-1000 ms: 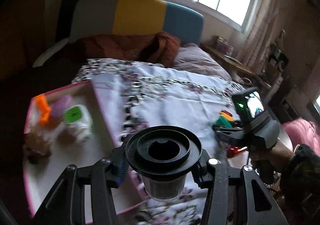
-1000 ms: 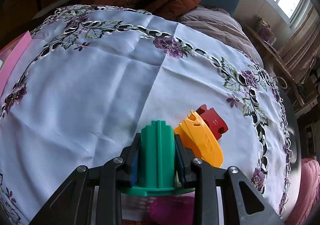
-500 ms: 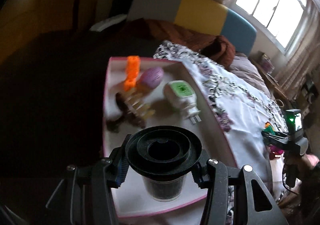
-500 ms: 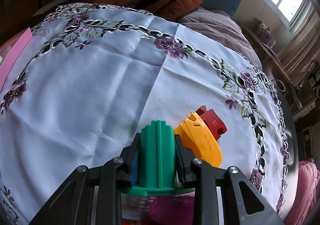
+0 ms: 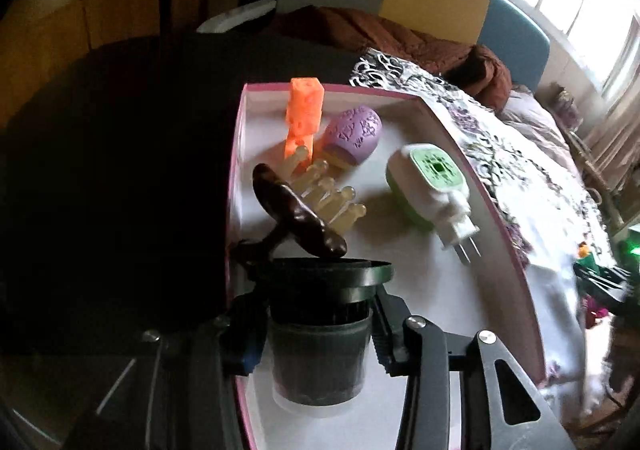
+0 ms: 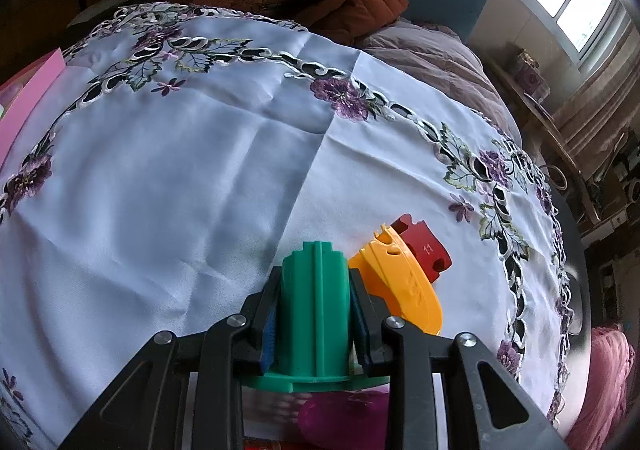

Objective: Organize rigid objects
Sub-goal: 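Lower the black cup into the tray and open the left tool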

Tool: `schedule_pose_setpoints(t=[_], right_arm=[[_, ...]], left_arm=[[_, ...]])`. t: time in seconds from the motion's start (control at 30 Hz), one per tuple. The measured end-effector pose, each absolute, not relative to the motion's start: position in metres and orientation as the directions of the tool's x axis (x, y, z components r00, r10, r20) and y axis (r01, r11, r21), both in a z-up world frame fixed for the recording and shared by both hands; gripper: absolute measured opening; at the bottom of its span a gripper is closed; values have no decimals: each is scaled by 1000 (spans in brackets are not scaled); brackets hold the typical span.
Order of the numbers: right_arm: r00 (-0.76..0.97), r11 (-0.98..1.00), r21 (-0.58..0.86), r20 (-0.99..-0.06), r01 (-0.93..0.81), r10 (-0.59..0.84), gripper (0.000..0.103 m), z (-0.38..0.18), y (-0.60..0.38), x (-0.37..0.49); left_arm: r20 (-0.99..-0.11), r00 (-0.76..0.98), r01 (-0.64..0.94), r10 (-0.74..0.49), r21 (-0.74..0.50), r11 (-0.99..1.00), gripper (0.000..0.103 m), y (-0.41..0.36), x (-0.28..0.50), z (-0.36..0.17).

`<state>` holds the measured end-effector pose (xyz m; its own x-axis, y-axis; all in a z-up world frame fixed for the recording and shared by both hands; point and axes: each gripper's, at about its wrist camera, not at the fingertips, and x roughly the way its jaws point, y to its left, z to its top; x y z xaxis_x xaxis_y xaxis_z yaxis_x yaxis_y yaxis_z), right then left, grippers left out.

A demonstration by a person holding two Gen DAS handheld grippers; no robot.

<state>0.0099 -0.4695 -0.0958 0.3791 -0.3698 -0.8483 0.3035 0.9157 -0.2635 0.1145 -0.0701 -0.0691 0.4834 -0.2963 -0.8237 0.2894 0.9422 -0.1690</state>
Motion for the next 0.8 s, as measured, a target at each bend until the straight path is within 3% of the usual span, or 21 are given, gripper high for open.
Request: schedule_pose_setpoints(t=[0.3,0.43,0.5,0.8], right_arm=[[379,914,-277,-845,295,-378,30,-96,-468,10],[379,914,-278,-844,294,-379,30,-96,-468,10],[378,914,-279,-844,294,-379,30,-96,-467,10],[378,912,-290,-841,290,-387,30,-96,-467,11]], left_arm=[[-834,488,278,-257,-130,952,46,-76,142,-71],[-825,492,295,-279,-144,945,62,-78,131,-65],[-818,521,296,-242,-92,951,75,-81,122,-61],[-802,554,269,-224,-82,960,76,-72,93,-48]])
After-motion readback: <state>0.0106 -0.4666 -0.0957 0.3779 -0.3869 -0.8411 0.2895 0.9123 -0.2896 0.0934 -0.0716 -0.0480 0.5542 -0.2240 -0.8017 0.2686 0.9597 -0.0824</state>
